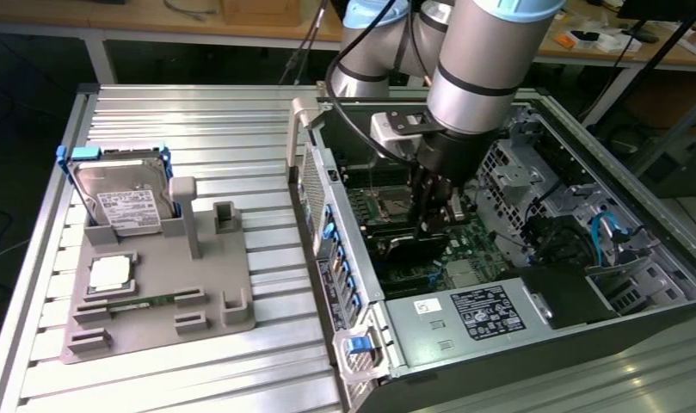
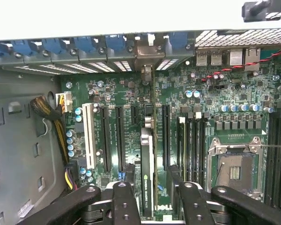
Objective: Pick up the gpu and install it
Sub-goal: 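Insert the gpu into the slot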
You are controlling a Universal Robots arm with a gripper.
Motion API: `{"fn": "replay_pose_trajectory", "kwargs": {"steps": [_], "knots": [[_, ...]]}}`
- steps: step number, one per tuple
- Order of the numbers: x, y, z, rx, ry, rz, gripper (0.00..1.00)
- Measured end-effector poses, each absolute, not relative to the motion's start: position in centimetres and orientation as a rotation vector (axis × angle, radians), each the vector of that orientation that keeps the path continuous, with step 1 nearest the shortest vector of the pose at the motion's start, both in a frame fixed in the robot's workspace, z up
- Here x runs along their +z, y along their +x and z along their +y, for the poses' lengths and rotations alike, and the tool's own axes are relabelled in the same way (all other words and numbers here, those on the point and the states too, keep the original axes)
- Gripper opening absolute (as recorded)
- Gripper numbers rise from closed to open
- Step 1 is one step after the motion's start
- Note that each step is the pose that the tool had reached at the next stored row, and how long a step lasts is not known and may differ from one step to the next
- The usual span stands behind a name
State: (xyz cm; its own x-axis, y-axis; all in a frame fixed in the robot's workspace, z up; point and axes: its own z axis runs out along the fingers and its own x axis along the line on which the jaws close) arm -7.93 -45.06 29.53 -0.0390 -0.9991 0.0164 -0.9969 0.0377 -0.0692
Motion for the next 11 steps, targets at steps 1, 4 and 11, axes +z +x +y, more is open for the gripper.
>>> {"fn": "replay_pose_trajectory", "kwargs": {"steps": [1,4,11], "knots": [[29.54,-7.93,-45.06,-0.095,-2.152,2.236,0.39],[29.57,-7.93,-45.05,-0.096,-2.152,2.236,0.26],[29.58,-7.93,-45.06,-0.096,-2.152,2.236,0.19]]}}
